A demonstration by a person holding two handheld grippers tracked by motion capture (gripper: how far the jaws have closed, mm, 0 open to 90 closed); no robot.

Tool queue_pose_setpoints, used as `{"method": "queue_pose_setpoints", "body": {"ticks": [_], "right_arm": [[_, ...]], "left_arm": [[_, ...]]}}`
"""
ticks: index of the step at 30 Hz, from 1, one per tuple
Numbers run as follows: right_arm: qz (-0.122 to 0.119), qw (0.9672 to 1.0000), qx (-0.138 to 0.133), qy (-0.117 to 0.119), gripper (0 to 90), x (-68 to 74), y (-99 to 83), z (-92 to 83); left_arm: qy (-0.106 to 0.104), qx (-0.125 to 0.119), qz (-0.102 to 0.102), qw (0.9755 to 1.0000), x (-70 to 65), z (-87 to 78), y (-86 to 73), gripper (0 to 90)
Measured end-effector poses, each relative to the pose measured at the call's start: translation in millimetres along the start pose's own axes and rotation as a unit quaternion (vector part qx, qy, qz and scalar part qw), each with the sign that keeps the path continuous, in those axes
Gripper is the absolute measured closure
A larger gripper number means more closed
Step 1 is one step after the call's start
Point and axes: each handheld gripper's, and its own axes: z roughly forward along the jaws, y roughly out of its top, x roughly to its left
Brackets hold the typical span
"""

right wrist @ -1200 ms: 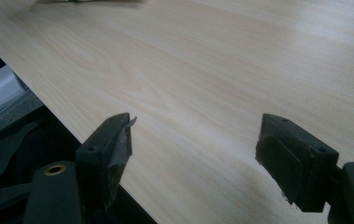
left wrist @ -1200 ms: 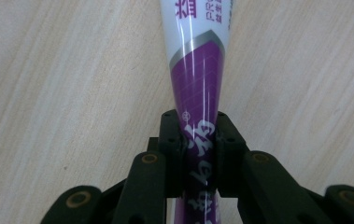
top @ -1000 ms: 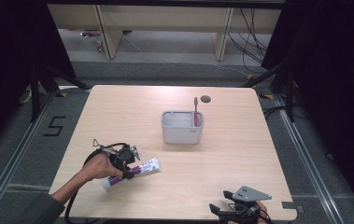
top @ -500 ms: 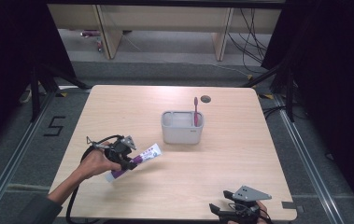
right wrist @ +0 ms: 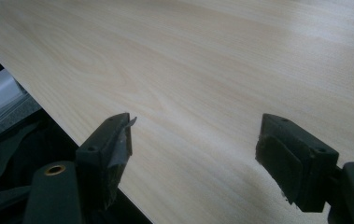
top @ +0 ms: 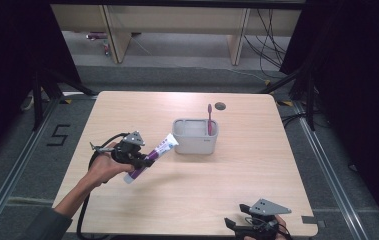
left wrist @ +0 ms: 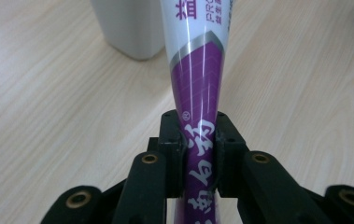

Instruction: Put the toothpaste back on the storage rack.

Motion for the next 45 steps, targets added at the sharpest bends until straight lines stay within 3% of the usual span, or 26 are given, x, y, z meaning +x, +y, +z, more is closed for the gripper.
{"method": "queue_pose_setpoints", "body": {"ticks": [1, 3, 4, 7, 13, 24, 31, 32, 35, 38, 39, 45], "right_arm": [[0.0, 1.0, 0.001, -0.001, 26.9, -0.2, 0.0, 0.1], [-0.001, 1.0, 0.001, -0.001, 26.9, -0.3, 0.0, 0.1], [-0.002, 1.0, 0.0, -0.002, 26.9, -0.5, 0.0, -0.2], [-0.004, 1.0, 0.003, -0.002, 26.9, -0.7, 0.5, -1.0], [-0.002, 1.0, -0.001, 0.0, 26.9, -0.3, 0.2, 0.0], [-0.001, 1.0, -0.002, 0.004, 26.9, -6.0, 0.8, 0.9], [-0.011, 0.9999, -0.005, -0.006, 26.9, -5.5, 0.7, 1.0], [0.004, 1.0, 0.001, -0.003, 26.9, -3.5, 0.5, 0.0], [-0.007, 0.9999, -0.004, -0.007, 26.9, -5.5, 1.0, 0.3], [-0.004, 1.0, -0.006, 0.003, 26.9, -6.4, 0.6, 1.5], [-0.004, 1.0, -0.003, 0.005, 26.9, -6.3, 0.6, 1.2], [-0.001, 1.0, -0.007, -0.002, 26.9, -5.7, 0.5, 1.6]], "left_arm": [[0.009, -0.027, -0.009, 0.9996, -3.5, -0.3, 3.1, 76.6], [0.005, -0.03, -0.011, 0.9995, -3.7, -0.9, 4.9, 76.6], [0.008, -0.048, -0.019, 0.9986, -6.0, -0.9, 7.6, 76.5], [0.009, -0.072, -0.029, 0.9969, -6.5, -2.1, 11.3, 76.6], [0.011, -0.1, -0.038, 0.9942, -7.0, -4.0, 18.3, 76.5], [0.02, -0.136, -0.043, 0.9896, -8.0, -11.3, 35.1, 76.6], [0.02, -0.141, -0.045, 0.9888, -6.9, -13.0, 41.8, 76.6], [0.02, -0.141, -0.045, 0.9888, -6.9, -13.0, 41.8, 76.6], [0.023, -0.15, -0.05, 0.9872, -8.0, -13.3, 46.2, 76.6], [0.015, -0.155, -0.052, 0.9864, -7.0, -12.7, 50.3, 76.6], [0.023, -0.159, -0.051, 0.9857, -7.2, -12.5, 51.8, 76.6], [0.027, -0.169, -0.052, 0.9838, -7.6, -13.3, 62.1, 76.6]]}}
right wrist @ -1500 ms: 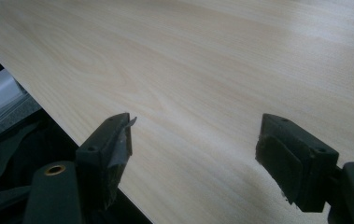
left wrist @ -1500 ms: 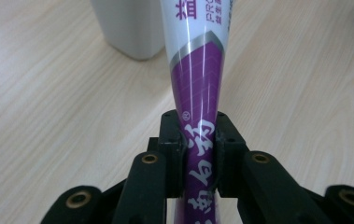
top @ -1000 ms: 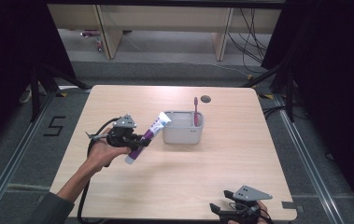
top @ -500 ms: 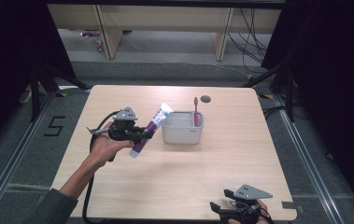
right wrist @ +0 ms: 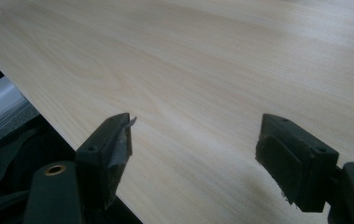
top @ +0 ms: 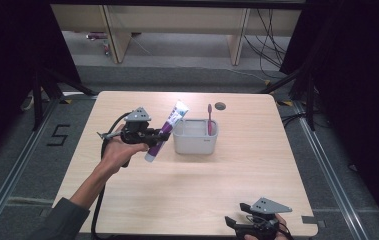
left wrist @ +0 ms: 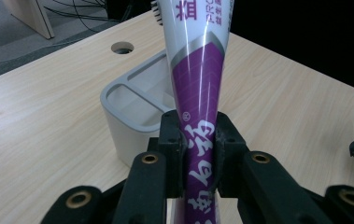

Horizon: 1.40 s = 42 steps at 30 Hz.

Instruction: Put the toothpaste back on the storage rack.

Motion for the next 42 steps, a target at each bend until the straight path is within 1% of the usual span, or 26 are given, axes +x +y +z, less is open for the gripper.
{"method": "queue_pose_setpoints", "body": {"ticks": [5, 6, 8, 9, 11, 12, 13, 14, 15, 16, 17, 21, 22, 23, 24, 25, 26, 28, 29, 30, 31, 33, 35, 36, 38, 42], "right_arm": [[-0.001, 1.0, 0.001, 0.0, 26.9, -0.1, -0.2, -0.2], [-0.008, 1.0, 0.003, -0.001, 26.9, -0.2, 0.7, -1.2], [-0.006, 1.0, 0.003, 0.0, 26.9, 0.1, 0.7, -1.2], [-0.007, 1.0, 0.001, 0.0, 26.9, -0.3, 0.7, -1.1], [-0.005, 1.0, 0.005, -0.001, 26.8, -1.6, 0.4, -0.1], [0.009, 0.9999, 0.008, 0.0, 26.8, -1.0, -0.2, 0.5], [0.005, 1.0, 0.006, -0.002, 26.9, -1.9, -0.1, 0.3], [0.013, 0.9999, 0.008, -0.001, 26.8, 0.1, -0.1, -0.4], [0.013, 0.9999, 0.008, -0.001, 26.8, 0.1, -0.1, -0.4], [-0.005, 1.0, 0.0, 0.0, 26.9, -1.5, 0.9, -0.3], [-0.005, 1.0, 0.001, 0.0, 26.8, -1.3, 1.0, -0.2], [-0.004, 1.0, -0.002, 0.004, 26.9, -1.4, 1.3, 0.3], [0.0, 0.9999, -0.007, 0.012, 26.9, -1.9, 0.9, 1.9], [0.0, 0.9999, -0.007, 0.012, 26.9, -1.9, 0.9, 1.9], [-0.002, 1.0, -0.003, 0.002, 26.9, -1.9, 0.9, 0.3], [0.002, 1.0, 0.001, 0.007, 26.8, -1.3, 1.1, 0.7], [-0.001, 0.9999, 0.005, 0.009, 26.8, -1.3, 1.4, 1.3], [-0.003, 0.9999, 0.004, 0.009, 26.8, -1.3, 1.7, 1.5], [-0.006, 1.0, 0.001, 0.005, 26.8, -1.4, 1.7, 1.4], [-0.001, 1.0, 0.003, 0.004, 26.8, -0.9, 1.6, 1.2], [0.0, 1.0, 0.002, 0.003, 26.8, -0.8, 1.7, 1.0], [0.0, 1.0, 0.003, 0.003, 26.8, -0.8, 1.8, 0.9], [-0.006, 1.0, -0.002, 0.007, 26.8, -1.6, 2.1, 1.1], [-0.004, 1.0, -0.001, 0.008, 26.8, -1.1, 2.0, 1.1], [-0.003, 1.0, -0.001, 0.008, 26.8, -1.0, 2.1, 1.1], [-0.004, 1.0, -0.001, 0.006, 26.8, -0.4, 2.0, 0.4]], "left_arm": [[0.001, -0.002, 0.003, 1.0, -1.3, 4.2, 9.5, 76.5], [-0.002, -0.007, 0.003, 1.0, -2.3, 7.8, 12.6, 76.5], [0.003, -0.006, 0.004, 1.0, -3.5, 8.9, 14.3, 76.5], [0.001, -0.009, 0.004, 1.0, -4.4, 10.9, 16.0, 76.6], [-0.001, -0.011, 0.004, 0.9999, -5.8, 13.5, 19.2, 76.5], [-0.002, -0.014, 0.004, 0.9999, -6.5, 15.4, 21.3, 76.6], [-0.006, -0.017, 0.005, 0.9998, -6.5, 16.9, 22.6, 76.5], [-0.003, -0.02, 0.004, 0.9998, -8.5, 19.9, 26.8, 76.5], [-0.003, -0.02, 0.004, 0.9998, -8.5, 19.9, 26.8, 76.5], [0.001, -0.02, 0.003, 0.9998, -9.4, 20.6, 28.6, 76.5], [-0.004, -0.024, 0.002, 0.9997, -9.2, 23.8, 31.3, 76.5], [-0.003, -0.03, 0.005, 0.9995, -9.9, 29.6, 33.9, 76.5], [0.0, -0.033, 0.003, 0.9995, -10.2, 31.6, 35.1, 76.5], [0.001, -0.034, 0.002, 0.9994, -10.3, 32.5, 36.0, 76.5], [0.0, -0.034, -0.001, 0.9994, -9.6, 33.0, 37.2, 76.5], [0.001, -0.039, 0.0, 0.9992, -9.6, 34.9, 39.0, 76.5], [0.001, -0.042, 0.001, 0.9991, -9.0, 36.2, 40.0, 76.5], [0.002, -0.041, -0.002, 0.9992, -8.9, 36.5, 40.8, 76.5], [-0.002, -0.046, -0.003, 0.9989, -8.2, 38.5, 42.0, 76.5], [0.002, -0.044, -0.004, 0.999, -8.1, 38.7, 43.2, 76.5], [0.005, -0.051, -0.006, 0.9987, -7.9, 41.6, 45.8, 76.5], [0.004, -0.053, -0.008, 0.9986, -7.5, 43.6, 47.7, 76.5], [0.008, -0.056, -0.006, 0.9984, -6.9, 46.0, 50.2, 76.5], [0.006, -0.063, -0.015, 0.9979, -5.2, 49.0, 52.7, 76.5], [0.012, -0.067, -0.021, 0.9974, -4.3, 51.0, 54.6, 76.5], [0.011, -0.065, -0.02, 0.9976, -4.4, 55.2, 55.5, 76.4]]}}
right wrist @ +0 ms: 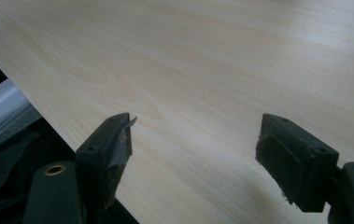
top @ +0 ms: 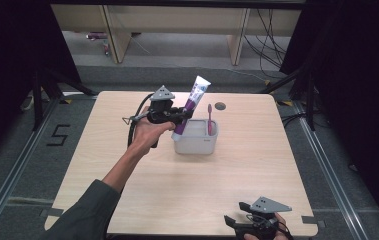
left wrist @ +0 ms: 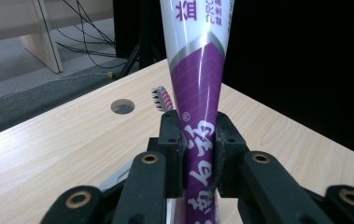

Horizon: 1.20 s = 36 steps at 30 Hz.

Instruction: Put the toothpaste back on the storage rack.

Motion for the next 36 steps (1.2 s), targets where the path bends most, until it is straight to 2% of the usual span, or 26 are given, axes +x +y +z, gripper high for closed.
{"method": "queue_pose_setpoints", "body": {"ticks": [3, 4, 7, 8, 9, 10, 11, 12, 15, 16, 17, 21, 24, 25, 26, 27, 28, 30, 32, 34, 36], "right_arm": [[0.007, 1.0, 0.0, 0.005, 26.8, 0.4, -0.1, 1.1], [-0.006, 1.0, -0.004, 0.005, 26.8, -0.7, 0.1, 1.8], [-0.003, 1.0, 0.003, 0.002, 26.8, 0.7, 0.5, 1.1], [0.016, 0.9998, 0.006, 0.009, 26.8, 3.4, 0.8, 1.1], [0.016, 0.9998, 0.006, 0.009, 26.8, 3.4, 0.8, 1.1], [0.016, 0.9998, 0.004, 0.007, 26.8, 3.3, 0.7, 0.4], [-0.003, 1.0, -0.001, 0.002, 26.8, 0.8, 1.0, 0.4], [-0.005, 1.0, 0.0, 0.0, 26.8, 0.3, 0.9, 0.0], [-0.007, 1.0, -0.003, -0.003, 26.8, 0.5, 1.3, -0.6], [0.006, 1.0, 0.0, 0.006, 26.8, 2.4, 1.1, -0.1], [0.01, 0.9999, 0.002, 0.01, 26.8, 3.2, 1.3, 0.1], [0.001, 1.0, 0.0, 0.01, 26.8, 3.2, 1.1, 0.5], [0.011, 0.9999, 0.003, 0.013, 26.8, 4.0, 1.3, 0.3], [-0.006, 1.0, -0.002, 0.007, 26.8, 1.7, 1.6, 0.3], [-0.007, 0.9999, -0.002, 0.008, 26.8, 1.4, 1.6, 0.4], [0.007, 0.9999, 0.002, 0.012, 26.8, 3.7, 1.2, 0.3], [-0.007, 0.9999, -0.002, 0.009, 26.8, 1.9, 1.6, 0.5], [-0.011, 0.9999, -0.007, 0.008, 26.8, 1.8, 1.5, 0.9], [-0.009, 0.9999, -0.007, 0.008, 26.8, 2.1, 1.5, 0.8], [0.009, 0.9999, 0.006, 0.01, 26.8, 5.1, 1.3, -0.6], [-0.001, 1.0, 0.002, 0.009, 26.8, 3.9, 1.4, -0.2]], "left_arm": [[0.004, 0.001, -0.004, 1.0, 0.9, 4.5, -0.8, 76.4], [0.004, 0.002, -0.003, 1.0, 1.1, 5.7, -0.9, 76.4], [0.01, 0.002, -0.001, 0.9999, 0.8, 10.0, -1.2, 76.5], [0.012, -0.006, -0.002, 0.9999, 0.8, 14.1, -1.0, 76.5], [0.012, -0.006, -0.002, 0.9999, 0.8, 14.1, -1.0, 76.4], [0.012, -0.002, -0.002, 0.9999, 1.2, 14.9, -0.5, 76.4], [0.007, -0.004, -0.006, 1.0, 1.8, 17.1, 0.1, 76.4], [0.006, -0.005, -0.005, 1.0, 2.2, 18.1, 0.7, 76.4], [0.006, -0.014, -0.005, 0.9999, 3.5, 22.5, 2.5, 76.4], [0.006, -0.015, -0.007, 0.9998, 4.0, 25.0, 3.8, 76.4], [0.009, -0.017, -0.005, 0.9998, 4.2, 27.1, 4.1, 76.4], [0.007, -0.025, -0.007, 0.9996, 4.9, 33.4, 3.2, 76.4], [0.005, -0.028, -0.012, 0.9995, 5.6, 37.3, 1.0, 76.4], [0.005, -0.028, -0.012, 0.9995, 6.6, 40.2, -0.2, 76.4], [0.007, -0.028, -0.01, 0.9995, 6.8, 42.2, -0.7, 76.4], [0.007, -0.028, -0.01, 0.9995, 6.8, 42.2, -0.7, 76.4], [0.009, -0.03, -0.013, 0.9994, 6.7, 44.5, -1.3, 76.3], [0.009, -0.032, -0.017, 0.9993, 6.4, 45.8, -1.6, 76.3], [0.012, -0.034, -0.017, 0.9992, 6.0, 47.9, -1.5, 76.3], [0.016, -0.037, -0.015, 0.9991, 6.8, 50.9, -1.0, 76.3], [0.018, -0.039, -0.015, 0.999, 7.6, 52.1, -1.2, 76.3]]}}
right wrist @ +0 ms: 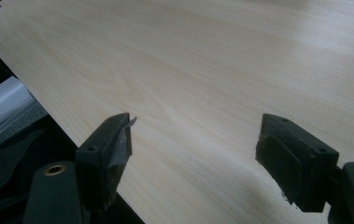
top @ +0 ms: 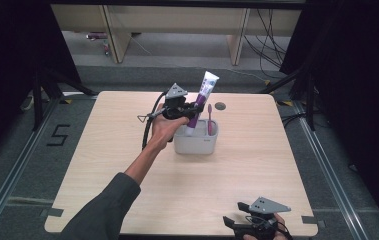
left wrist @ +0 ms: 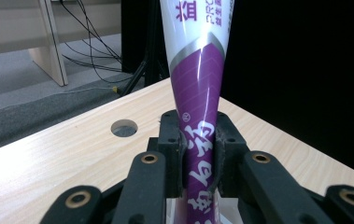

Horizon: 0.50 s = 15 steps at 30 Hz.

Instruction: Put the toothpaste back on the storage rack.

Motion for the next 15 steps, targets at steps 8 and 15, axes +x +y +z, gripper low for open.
{"method": "queue_pose_setpoints", "body": {"ticks": [8, 15], "right_arm": [[-0.013, 0.9999, -0.01, -0.002, 26.8, -0.7, 0.6, 0.4], [-0.013, 0.9999, -0.007, 0.0, 26.8, -0.5, 0.9, -0.1]], "left_arm": [[0.009, -0.003, 0.007, 0.9999, 2.5, 6.8, -3.5, 76.3], [0.012, -0.001, 0.015, 0.9998, 2.4, 12.7, -7.7, 76.3]]}}
